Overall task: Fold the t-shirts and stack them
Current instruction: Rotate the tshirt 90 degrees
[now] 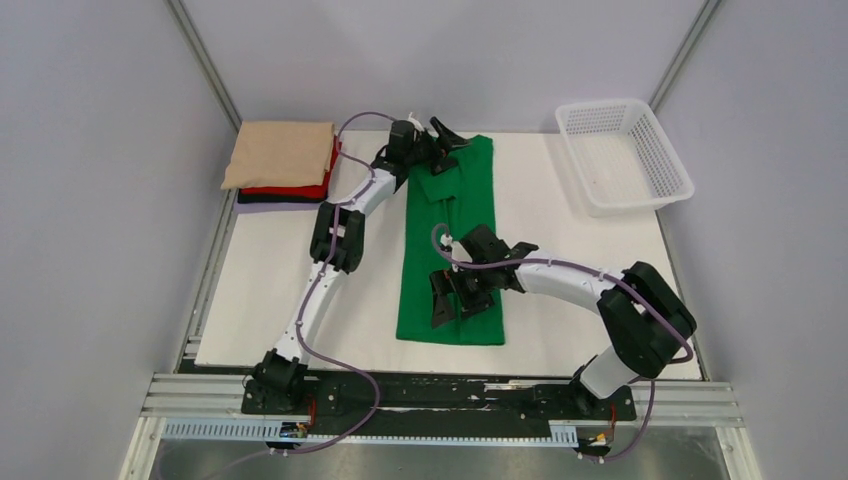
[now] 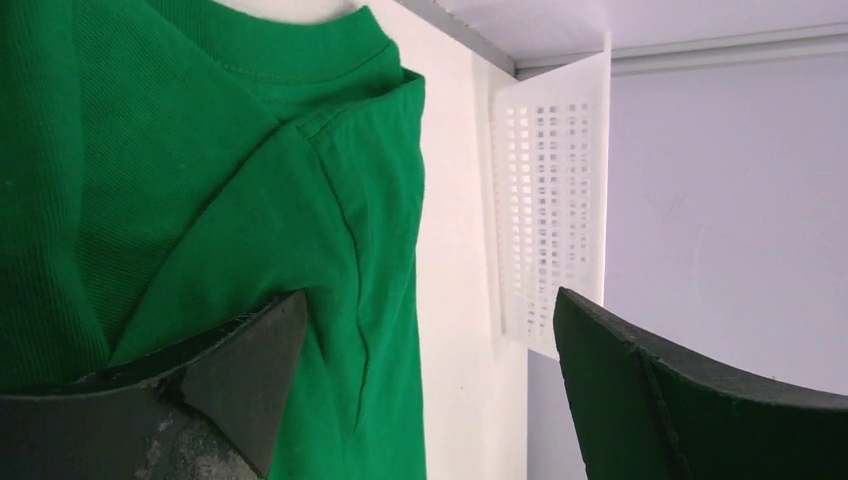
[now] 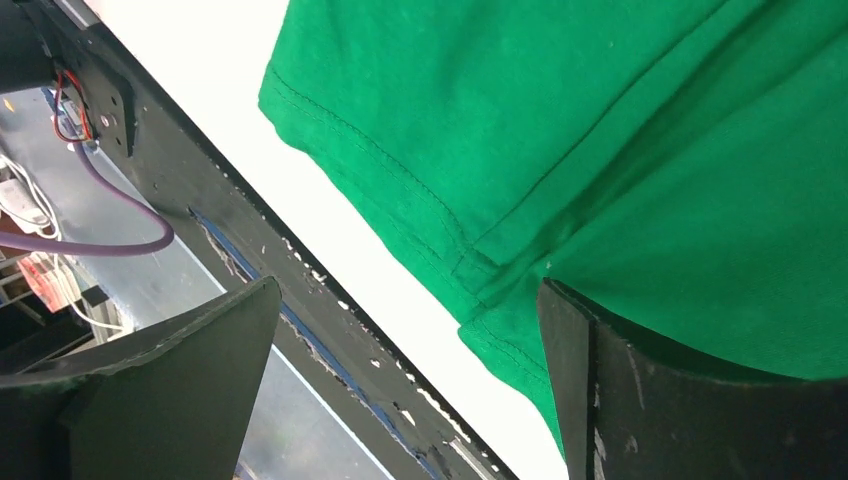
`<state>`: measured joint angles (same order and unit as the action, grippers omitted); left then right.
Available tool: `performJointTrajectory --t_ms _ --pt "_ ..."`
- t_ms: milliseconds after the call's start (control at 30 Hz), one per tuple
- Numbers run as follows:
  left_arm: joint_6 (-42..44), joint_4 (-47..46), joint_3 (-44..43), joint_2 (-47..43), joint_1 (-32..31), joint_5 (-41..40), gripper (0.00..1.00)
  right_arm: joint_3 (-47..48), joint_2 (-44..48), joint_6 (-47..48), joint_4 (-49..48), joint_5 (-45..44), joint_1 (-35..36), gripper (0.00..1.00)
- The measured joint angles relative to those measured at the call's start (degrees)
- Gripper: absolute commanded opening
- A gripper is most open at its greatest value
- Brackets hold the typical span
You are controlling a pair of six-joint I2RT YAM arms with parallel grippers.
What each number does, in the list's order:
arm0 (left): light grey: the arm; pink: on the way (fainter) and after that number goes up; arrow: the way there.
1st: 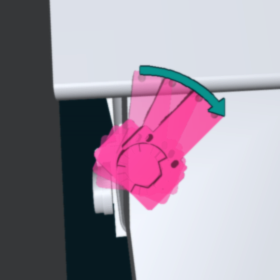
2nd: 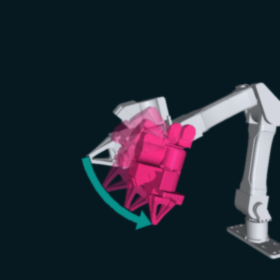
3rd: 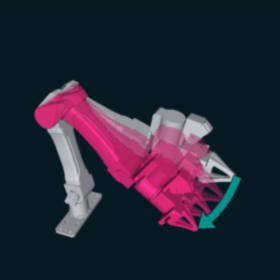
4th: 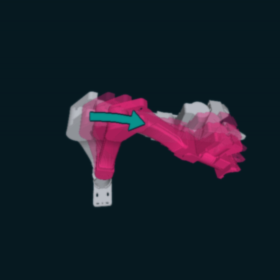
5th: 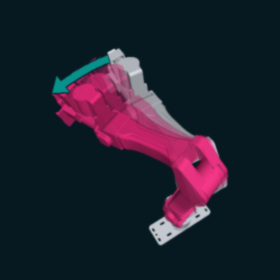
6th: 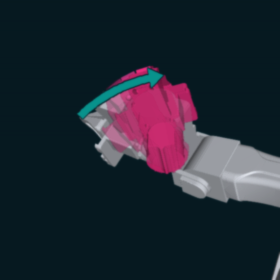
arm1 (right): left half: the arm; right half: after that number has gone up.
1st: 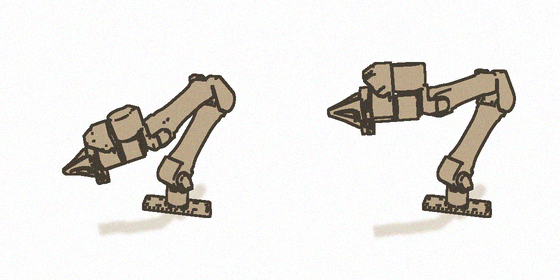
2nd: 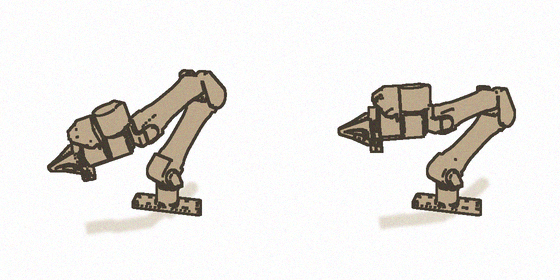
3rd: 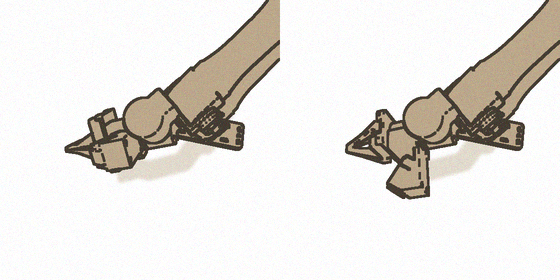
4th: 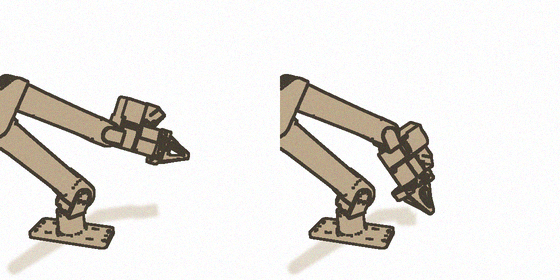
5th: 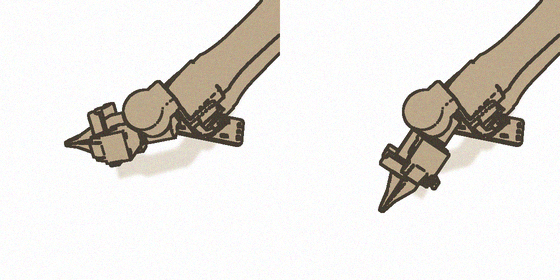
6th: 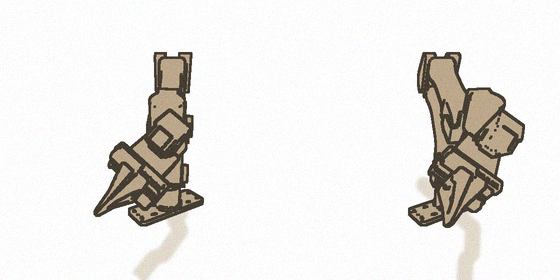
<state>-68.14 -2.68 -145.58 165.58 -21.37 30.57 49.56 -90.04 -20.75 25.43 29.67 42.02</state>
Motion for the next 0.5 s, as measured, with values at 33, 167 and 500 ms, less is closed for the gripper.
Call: performJointTrajectory --t_ms 33,167,500 --pt "-0.98 -2.14 -0.46 0.7 -0.52 -0.85 1.0 0.68 0.09 0.46 0.63 -0.31 0.02 1.0" --pt "-0.98 -4.59 -0.55 1.09 -1.68 -4.37 1.0 4.35 0.13 2.27 2.34 -1.9 -0.11 1.0" --pt "7.56 0.22 -0.04 -1.25 -2.29 -5.2 1.0 9.09 7.8 0.87 5.09 -15.8 -2.38 1.0"
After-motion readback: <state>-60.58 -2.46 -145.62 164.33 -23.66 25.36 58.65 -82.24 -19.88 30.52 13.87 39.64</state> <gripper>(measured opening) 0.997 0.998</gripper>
